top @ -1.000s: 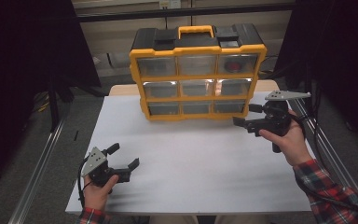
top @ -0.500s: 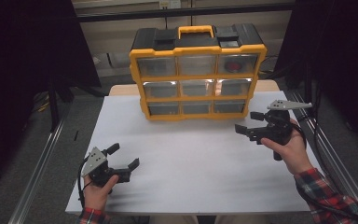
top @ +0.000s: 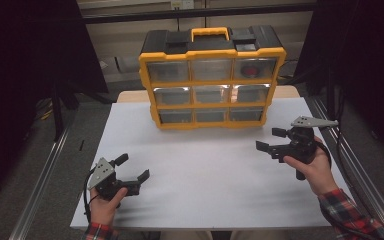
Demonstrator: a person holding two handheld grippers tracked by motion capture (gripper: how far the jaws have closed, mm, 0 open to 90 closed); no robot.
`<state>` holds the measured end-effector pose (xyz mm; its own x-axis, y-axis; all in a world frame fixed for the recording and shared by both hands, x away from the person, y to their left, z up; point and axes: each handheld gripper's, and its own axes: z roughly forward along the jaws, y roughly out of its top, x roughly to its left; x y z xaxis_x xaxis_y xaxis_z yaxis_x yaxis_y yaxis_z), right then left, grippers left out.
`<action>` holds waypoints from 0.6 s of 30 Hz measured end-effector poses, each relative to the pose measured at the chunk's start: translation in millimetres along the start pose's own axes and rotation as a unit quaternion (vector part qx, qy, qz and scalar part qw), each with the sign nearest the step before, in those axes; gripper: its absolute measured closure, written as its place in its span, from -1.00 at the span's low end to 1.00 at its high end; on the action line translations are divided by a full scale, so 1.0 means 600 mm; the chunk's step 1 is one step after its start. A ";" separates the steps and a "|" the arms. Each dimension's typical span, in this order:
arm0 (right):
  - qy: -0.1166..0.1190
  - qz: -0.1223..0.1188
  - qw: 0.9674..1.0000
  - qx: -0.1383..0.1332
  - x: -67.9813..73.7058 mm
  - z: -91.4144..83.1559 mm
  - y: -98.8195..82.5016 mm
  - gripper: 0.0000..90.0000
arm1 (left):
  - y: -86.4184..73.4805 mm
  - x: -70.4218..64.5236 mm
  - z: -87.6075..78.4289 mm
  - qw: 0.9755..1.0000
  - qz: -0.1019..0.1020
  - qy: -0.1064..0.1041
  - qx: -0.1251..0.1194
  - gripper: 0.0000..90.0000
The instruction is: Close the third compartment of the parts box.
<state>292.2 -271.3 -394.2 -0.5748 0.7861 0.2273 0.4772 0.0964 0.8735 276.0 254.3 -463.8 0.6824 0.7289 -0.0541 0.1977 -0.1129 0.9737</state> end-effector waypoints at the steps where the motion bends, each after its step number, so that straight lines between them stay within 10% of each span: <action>1: 0.002 -0.001 1.000 -0.001 -0.001 0.000 -0.002 -0.77 | 0.000 -0.001 0.001 1.000 -0.005 -0.001 -0.003 -0.96; 18: -0.004 0.003 1.000 -0.010 -0.002 -0.012 -0.034 -0.77 | -0.001 -0.001 0.001 1.000 -0.001 -0.001 0.001 -0.96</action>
<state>278.4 -278.5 -409.5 -0.5668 0.7914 0.2289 0.4673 0.0800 0.8805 276.1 253.8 -464.3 0.6838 0.7275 -0.0570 0.2006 -0.1123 0.9732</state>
